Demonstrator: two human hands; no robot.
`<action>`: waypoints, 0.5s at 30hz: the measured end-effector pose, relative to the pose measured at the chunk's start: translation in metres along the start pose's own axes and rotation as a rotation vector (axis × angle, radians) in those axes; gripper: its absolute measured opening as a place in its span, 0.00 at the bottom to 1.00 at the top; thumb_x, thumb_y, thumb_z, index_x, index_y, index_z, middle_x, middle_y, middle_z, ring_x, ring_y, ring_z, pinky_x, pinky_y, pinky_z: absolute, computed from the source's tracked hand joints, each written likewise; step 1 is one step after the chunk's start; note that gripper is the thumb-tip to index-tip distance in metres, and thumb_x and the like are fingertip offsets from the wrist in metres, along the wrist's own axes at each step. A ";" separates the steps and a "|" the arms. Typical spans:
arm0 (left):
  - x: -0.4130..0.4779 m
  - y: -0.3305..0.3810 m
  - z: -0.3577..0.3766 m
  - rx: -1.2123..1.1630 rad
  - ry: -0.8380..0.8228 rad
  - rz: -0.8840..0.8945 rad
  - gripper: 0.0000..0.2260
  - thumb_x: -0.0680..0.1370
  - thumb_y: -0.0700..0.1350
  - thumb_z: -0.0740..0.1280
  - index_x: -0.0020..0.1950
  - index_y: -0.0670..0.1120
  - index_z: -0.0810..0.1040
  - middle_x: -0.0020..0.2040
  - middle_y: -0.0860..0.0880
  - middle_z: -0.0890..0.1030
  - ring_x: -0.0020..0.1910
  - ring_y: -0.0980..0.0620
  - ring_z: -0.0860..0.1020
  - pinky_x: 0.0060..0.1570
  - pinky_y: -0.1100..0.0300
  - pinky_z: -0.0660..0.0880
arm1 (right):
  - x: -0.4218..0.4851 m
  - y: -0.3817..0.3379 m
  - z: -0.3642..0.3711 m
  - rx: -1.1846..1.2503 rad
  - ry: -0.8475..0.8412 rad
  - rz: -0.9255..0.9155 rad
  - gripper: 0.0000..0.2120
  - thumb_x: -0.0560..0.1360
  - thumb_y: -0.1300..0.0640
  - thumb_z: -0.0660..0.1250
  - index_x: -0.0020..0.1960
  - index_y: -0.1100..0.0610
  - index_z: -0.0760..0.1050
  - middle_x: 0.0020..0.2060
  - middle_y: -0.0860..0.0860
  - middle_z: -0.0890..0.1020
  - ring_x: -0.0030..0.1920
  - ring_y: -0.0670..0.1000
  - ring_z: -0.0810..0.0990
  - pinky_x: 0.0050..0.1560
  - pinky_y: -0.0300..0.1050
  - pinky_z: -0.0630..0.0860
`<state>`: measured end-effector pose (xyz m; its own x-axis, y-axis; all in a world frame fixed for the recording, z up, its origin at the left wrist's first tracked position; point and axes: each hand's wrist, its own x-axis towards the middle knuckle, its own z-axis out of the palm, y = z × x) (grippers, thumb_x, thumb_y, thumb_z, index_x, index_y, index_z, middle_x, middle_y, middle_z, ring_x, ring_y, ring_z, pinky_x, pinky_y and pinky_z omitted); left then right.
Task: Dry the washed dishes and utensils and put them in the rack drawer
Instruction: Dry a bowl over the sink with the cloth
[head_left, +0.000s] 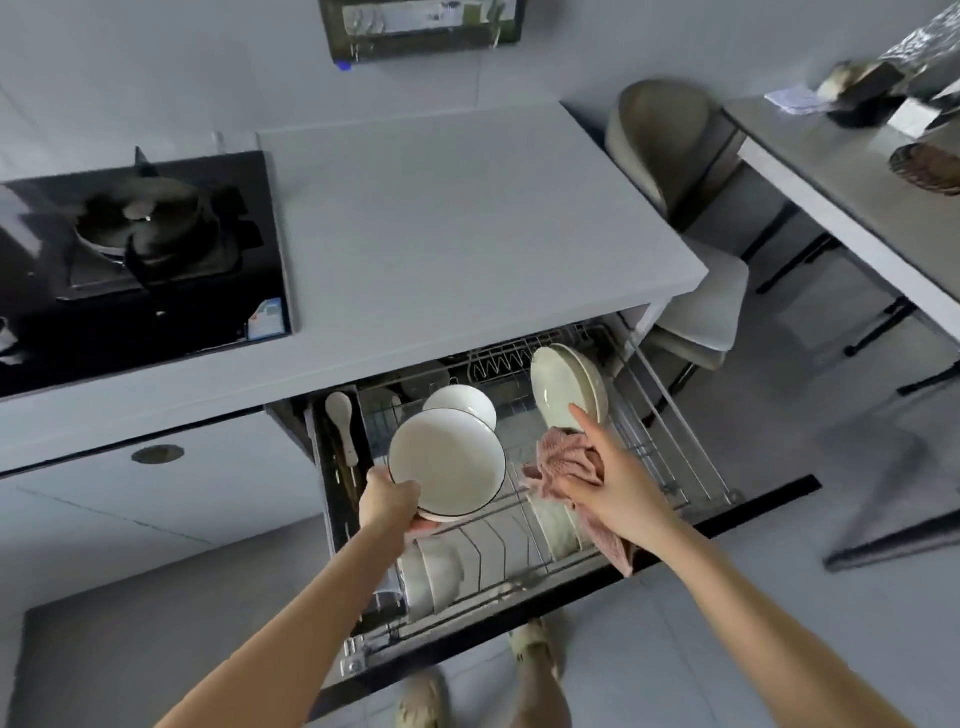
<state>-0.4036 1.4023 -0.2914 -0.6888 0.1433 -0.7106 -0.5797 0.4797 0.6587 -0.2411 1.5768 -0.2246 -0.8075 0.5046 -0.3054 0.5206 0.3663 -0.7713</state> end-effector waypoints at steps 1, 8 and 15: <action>0.011 0.004 0.009 0.009 0.035 -0.013 0.13 0.75 0.32 0.58 0.57 0.43 0.63 0.53 0.42 0.72 0.41 0.39 0.79 0.27 0.50 0.80 | 0.017 0.010 -0.002 -0.018 -0.012 0.010 0.39 0.74 0.58 0.69 0.76 0.43 0.51 0.59 0.46 0.76 0.45 0.35 0.78 0.43 0.33 0.77; 0.094 0.033 0.074 0.197 0.196 -0.101 0.19 0.76 0.35 0.57 0.67 0.38 0.62 0.58 0.38 0.74 0.45 0.41 0.77 0.40 0.49 0.80 | 0.120 0.069 0.002 -0.052 -0.109 0.054 0.34 0.75 0.57 0.68 0.75 0.50 0.56 0.67 0.50 0.72 0.62 0.48 0.76 0.58 0.38 0.75; 0.152 0.035 0.108 0.353 0.238 -0.125 0.18 0.75 0.35 0.58 0.66 0.40 0.66 0.56 0.41 0.77 0.38 0.46 0.76 0.32 0.59 0.77 | 0.170 0.110 0.016 -0.094 -0.172 0.081 0.30 0.76 0.55 0.67 0.75 0.51 0.58 0.67 0.49 0.72 0.63 0.48 0.74 0.57 0.34 0.72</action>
<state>-0.4818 1.5339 -0.4035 -0.7275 -0.1179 -0.6759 -0.5095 0.7526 0.4171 -0.3257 1.6906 -0.3699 -0.7931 0.3973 -0.4616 0.6029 0.4053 -0.6872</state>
